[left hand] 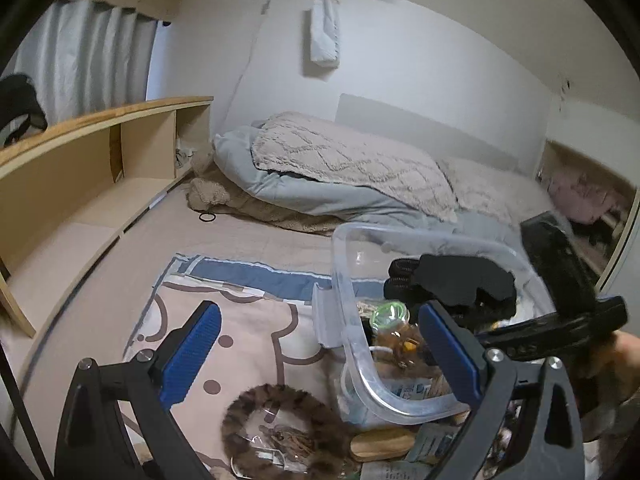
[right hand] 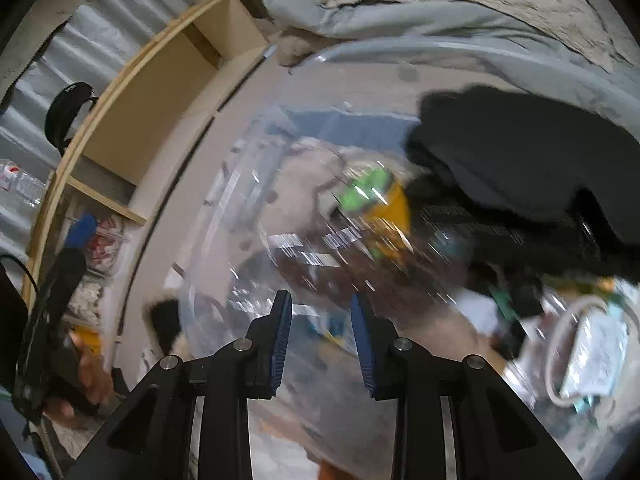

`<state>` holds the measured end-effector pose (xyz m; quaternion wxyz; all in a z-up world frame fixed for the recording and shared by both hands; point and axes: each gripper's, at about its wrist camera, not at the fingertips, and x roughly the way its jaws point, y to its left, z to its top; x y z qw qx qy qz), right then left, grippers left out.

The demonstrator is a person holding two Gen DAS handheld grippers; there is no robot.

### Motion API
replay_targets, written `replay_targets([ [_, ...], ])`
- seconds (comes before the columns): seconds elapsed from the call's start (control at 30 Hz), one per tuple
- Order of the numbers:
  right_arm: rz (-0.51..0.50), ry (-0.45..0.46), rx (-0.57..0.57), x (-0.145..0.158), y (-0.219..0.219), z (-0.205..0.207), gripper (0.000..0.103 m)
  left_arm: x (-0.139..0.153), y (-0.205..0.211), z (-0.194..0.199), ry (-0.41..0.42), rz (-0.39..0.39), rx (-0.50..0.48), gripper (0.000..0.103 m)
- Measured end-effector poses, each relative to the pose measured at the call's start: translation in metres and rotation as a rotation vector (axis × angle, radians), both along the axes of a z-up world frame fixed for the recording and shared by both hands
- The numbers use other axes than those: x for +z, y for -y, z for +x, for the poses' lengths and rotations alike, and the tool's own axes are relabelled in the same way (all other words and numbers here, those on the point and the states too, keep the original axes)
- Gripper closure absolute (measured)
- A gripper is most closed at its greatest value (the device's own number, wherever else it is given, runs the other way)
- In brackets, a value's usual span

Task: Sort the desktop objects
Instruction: 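Lower the white packet into the clear box and open the right gripper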

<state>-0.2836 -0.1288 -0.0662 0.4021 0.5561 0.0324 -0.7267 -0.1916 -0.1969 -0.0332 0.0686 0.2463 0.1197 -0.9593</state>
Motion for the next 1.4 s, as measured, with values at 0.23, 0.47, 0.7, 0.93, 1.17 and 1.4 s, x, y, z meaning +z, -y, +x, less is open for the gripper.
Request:
replay_targets([
  [0.23,0.073,-0.131,-0.067,0.016,0.005,-0.028,0.072,-0.007,0.011,0.001,-0.007,0.04,0.014,0.003],
  [0.47,0.218,-0.165,-0.018,-0.002,0.025,-0.047,0.072,-0.014,0.006,-0.004,0.015,0.03,0.002,0.003],
  [0.7,0.351,-0.129,0.13,-0.011,0.018,-0.026,0.072,-0.015,-0.006,-0.008,0.017,-0.005,-0.028,0.003],
  [0.93,0.267,-0.149,0.091,0.009,-0.012,-0.026,0.07,-0.017,-0.011,-0.009,0.026,-0.021,-0.041,0.003],
  [1.17,0.104,-0.052,-0.102,0.005,-0.068,-0.055,0.013,-0.018,-0.004,-0.008,0.026,0.014,-0.031,0.003],
  [1.4,0.001,0.079,-0.051,-0.018,-0.065,-0.057,0.025,-0.022,-0.006,-0.011,0.039,0.017,-0.041,0.003],
])
